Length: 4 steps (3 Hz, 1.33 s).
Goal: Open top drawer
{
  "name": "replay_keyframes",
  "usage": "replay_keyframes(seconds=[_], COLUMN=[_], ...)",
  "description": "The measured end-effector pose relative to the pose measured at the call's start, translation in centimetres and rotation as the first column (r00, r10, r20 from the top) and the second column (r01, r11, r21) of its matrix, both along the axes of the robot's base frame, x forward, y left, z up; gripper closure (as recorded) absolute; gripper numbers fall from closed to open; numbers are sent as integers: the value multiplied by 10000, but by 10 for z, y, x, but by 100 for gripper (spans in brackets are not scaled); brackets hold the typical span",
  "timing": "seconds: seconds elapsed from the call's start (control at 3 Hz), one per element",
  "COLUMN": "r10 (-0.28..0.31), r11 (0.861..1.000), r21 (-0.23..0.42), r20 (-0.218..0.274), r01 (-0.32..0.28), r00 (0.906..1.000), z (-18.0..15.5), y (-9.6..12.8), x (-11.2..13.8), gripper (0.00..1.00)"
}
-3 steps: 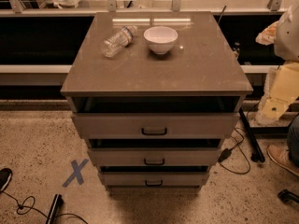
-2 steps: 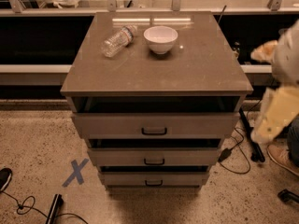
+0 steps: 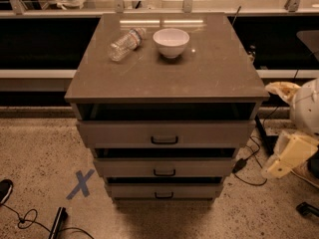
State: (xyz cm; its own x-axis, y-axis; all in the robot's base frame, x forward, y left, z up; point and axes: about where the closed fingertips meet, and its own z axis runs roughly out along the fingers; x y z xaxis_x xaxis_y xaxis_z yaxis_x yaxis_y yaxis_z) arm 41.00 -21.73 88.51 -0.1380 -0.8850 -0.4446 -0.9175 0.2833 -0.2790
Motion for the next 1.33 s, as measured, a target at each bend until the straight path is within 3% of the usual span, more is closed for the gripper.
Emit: replay_keyframes(seconds=[0.33, 0.67, 1.0, 1.33], r10=[-3, 465, 1329, 2008], r11=[10000, 9977, 9852, 9652], r21=[-93, -500, -1188, -1958], r20=[-106, 151, 730, 1289], r01=[2, -457, -1237, -1736], r00=[9999, 9988, 9884, 9711], z=[1, -22, -69, -112], y=[1, 16, 44, 64], x=[-1, 3, 19, 42], gripper=[0, 0, 0, 0])
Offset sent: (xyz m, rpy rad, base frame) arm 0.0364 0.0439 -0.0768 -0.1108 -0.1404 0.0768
